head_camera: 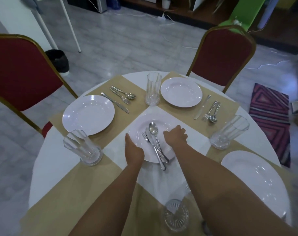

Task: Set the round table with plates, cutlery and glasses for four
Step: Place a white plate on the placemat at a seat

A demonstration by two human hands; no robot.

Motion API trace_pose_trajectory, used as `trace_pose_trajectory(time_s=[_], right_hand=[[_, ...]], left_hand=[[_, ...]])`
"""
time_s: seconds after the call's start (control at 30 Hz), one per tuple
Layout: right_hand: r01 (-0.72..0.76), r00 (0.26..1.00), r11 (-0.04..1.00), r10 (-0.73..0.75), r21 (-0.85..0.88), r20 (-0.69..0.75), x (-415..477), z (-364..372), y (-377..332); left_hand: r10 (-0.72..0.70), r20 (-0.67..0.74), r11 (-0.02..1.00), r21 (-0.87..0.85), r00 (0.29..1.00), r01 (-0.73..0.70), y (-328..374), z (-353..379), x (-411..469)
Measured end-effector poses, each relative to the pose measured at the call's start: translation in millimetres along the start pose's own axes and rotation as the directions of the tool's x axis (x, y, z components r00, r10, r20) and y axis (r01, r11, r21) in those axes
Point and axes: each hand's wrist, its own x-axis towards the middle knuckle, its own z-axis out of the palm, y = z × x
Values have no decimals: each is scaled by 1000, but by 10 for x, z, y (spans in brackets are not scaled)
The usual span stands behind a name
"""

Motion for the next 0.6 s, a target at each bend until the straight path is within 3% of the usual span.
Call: trace_pose_trajectory(time_s=[0.1,0.23,0.4,0.6], right_hand=[[-52,998,998,53,43,-24,-119,89,19],[-69,994,991,78,112,-74,-275,120,51],[-49,993,996,57,73,-107,-463,85,116],[-49,994,998,54,50,-98,-783,-3,146]], left_hand=[[-67,8,997,-33,998,67,-11,-107,19],[-55,54,998,-17,997,56,-17,-277,107],[-20,77,998,59,997,16,-80,-424,159],[-24,102,1000,-2,995,24,-51,-656,36]])
